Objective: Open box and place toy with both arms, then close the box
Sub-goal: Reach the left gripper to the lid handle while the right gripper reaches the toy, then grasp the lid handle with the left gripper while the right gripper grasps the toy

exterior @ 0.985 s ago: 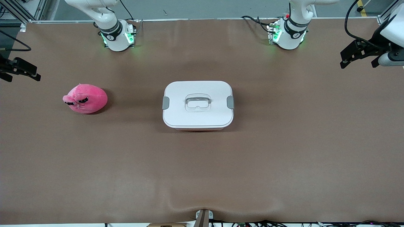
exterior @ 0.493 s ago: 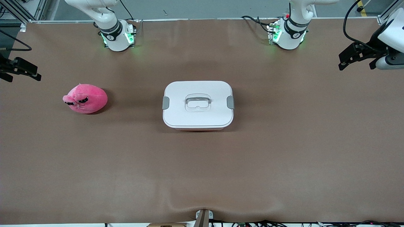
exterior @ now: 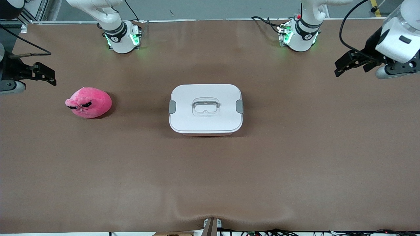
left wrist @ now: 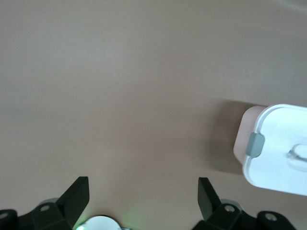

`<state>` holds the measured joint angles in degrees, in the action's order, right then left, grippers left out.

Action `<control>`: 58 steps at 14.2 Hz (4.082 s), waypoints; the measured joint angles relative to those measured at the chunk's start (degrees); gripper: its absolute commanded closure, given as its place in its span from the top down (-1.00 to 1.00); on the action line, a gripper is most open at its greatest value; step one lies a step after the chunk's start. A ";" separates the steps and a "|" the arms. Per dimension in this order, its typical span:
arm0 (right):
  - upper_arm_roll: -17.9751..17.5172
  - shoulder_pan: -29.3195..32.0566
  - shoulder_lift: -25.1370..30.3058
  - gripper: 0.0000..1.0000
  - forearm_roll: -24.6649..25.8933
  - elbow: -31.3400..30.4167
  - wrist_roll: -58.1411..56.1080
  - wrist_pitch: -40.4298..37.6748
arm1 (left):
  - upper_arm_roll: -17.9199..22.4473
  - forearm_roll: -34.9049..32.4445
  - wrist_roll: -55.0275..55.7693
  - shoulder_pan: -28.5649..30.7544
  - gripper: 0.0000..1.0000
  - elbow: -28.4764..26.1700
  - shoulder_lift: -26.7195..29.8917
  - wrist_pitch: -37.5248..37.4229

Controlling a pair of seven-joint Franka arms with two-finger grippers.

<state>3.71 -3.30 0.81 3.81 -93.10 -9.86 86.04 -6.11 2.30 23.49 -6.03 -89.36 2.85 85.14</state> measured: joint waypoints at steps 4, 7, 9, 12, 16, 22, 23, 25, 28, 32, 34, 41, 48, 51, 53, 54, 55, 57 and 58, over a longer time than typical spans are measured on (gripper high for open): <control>0.44 0.31 -0.21 1.00 0.00 -6.40 -0.34 3.08 | -5.98 0.06 11.59 -0.20 1.00 -0.01 -1.96 2.06; 0.36 0.24 -0.25 1.00 -0.01 -10.46 -1.46 6.11 | -10.26 0.06 20.87 -0.34 1.00 -0.10 -3.89 4.76; 0.33 0.21 -0.28 1.00 -0.01 -13.81 -2.08 8.33 | -13.12 0.06 29.02 -0.45 1.00 -0.23 -6.02 7.85; 0.42 0.34 -0.30 1.00 -0.01 -18.41 -3.05 10.73 | -16.55 -1.93 41.40 -1.92 0.98 -1.22 -9.71 13.84; 0.61 0.74 -0.44 1.00 1.17 -24.59 -5.50 16.63 | -17.02 -7.91 55.39 -8.67 0.58 -1.57 -15.09 17.96; 0.73 3.04 -1.61 1.00 1.72 -31.43 -6.57 23.16 | -17.05 -16.33 80.51 -16.56 0.27 -1.56 -21.95 25.43; 0.74 3.28 -2.08 0.92 1.72 -31.62 -6.59 23.44 | -17.05 -16.97 84.03 -17.70 0.14 -1.44 -23.43 26.15; 0.74 3.43 -2.66 0.80 1.72 -31.65 -6.60 23.43 | -17.05 -17.93 90.10 -20.00 0.12 -0.45 -26.42 27.35; 0.70 3.44 -2.74 0.58 1.72 -31.67 -6.60 23.41 | -17.04 -19.52 98.98 -23.01 0.11 0.92 -28.97 27.61; 0.68 3.44 -3.41 0.15 1.72 -31.84 -6.60 23.44 | -17.01 -19.64 111.17 -25.40 0.13 1.17 -30.20 30.00; 0.68 3.44 -3.82 -0.16 1.72 -31.85 -6.62 23.44 | -16.97 -19.73 117.25 -26.15 0.15 1.19 -31.29 31.86; 0.67 3.44 -4.21 -0.52 1.72 -31.85 -7.27 23.47 | -16.93 -24.16 132.11 -29.30 0.15 1.28 -34.51 35.42; 0.67 3.44 -4.48 -1.00 1.72 -31.68 -7.47 23.65 | -16.76 -24.63 132.61 -29.30 0.13 1.40 -34.67 36.47; 0.68 3.47 -4.43 -1.00 1.73 -29.36 -7.78 21.75 | -16.74 -25.40 132.61 -29.30 0.12 1.42 -35.24 36.51; 0.68 3.48 -4.36 -1.00 1.73 -25.52 -7.84 17.80 | -16.68 -25.56 132.61 -29.29 0.04 1.49 -35.59 36.63; 0.67 3.48 -4.31 -1.00 1.73 -23.20 -7.84 15.65 | -16.61 -25.58 132.61 -29.28 -0.02 1.55 -35.63 36.66; 0.62 3.46 -4.23 -1.00 1.73 -20.88 -7.84 13.64 | -16.54 -25.58 132.61 -29.27 -0.10 1.64 -35.63 36.67; 0.42 3.40 -4.14 -1.00 1.73 -17.29 -7.85 10.78 | -16.48 -25.58 132.61 -29.26 -0.23 1.75 -35.63 36.67; 0.28 3.32 -4.14 -1.00 1.73 -15.96 -7.84 9.73 | -16.46 -25.58 132.61 -29.26 -0.26 1.79 -35.63 36.67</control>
<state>3.98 0.02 -3.32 5.54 -109.06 -17.71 95.77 -22.57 -23.28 156.10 -35.29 -87.57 -32.78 121.81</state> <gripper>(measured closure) 0.960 0.573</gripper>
